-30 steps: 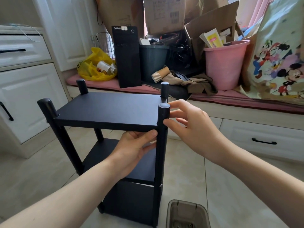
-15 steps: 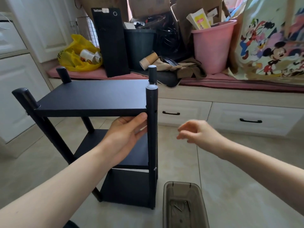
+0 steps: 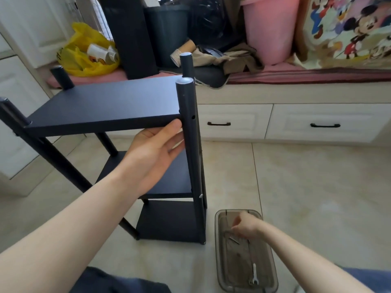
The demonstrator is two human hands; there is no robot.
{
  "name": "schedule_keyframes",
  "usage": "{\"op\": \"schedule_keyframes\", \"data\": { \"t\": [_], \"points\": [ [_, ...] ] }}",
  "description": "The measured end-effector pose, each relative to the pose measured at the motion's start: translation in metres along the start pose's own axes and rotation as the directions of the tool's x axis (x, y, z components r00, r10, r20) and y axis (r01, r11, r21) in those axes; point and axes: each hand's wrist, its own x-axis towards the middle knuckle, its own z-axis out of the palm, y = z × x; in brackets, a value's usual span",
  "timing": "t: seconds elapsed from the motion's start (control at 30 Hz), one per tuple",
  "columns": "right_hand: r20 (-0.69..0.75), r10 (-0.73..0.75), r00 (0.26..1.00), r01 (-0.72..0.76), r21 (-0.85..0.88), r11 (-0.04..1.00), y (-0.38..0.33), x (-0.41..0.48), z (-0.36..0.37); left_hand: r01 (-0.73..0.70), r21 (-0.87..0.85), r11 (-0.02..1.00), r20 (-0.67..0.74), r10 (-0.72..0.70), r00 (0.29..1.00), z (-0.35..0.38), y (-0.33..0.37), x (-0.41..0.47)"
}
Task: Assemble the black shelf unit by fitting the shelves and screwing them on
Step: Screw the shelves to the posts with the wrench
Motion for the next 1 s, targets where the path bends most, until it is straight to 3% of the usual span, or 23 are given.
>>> {"op": "schedule_keyframes", "data": {
  "t": [0.2, 0.53, 1.0],
  "points": [
    [0.016, 0.088, 0.996, -0.086, -0.091, 0.992, 0.021, 0.029, 0.032, 0.011, 0.005, 1.000, -0.014, -0.011, 1.000, 0.001, 0.001, -0.001],
    [0.024, 0.116, 0.993, -0.113, -0.096, 0.989, 0.024, 0.068, 0.054, 0.033, 0.065, 0.997, 0.005, -0.033, 0.999, -0.002, 0.003, 0.001],
    [0.007, 0.186, 0.982, -0.186, 0.094, 0.978, 0.032, 0.087, 0.099, 0.027, 0.072, 0.997, 0.027, -0.029, 0.999, -0.004, 0.005, 0.003]
  ]
}}
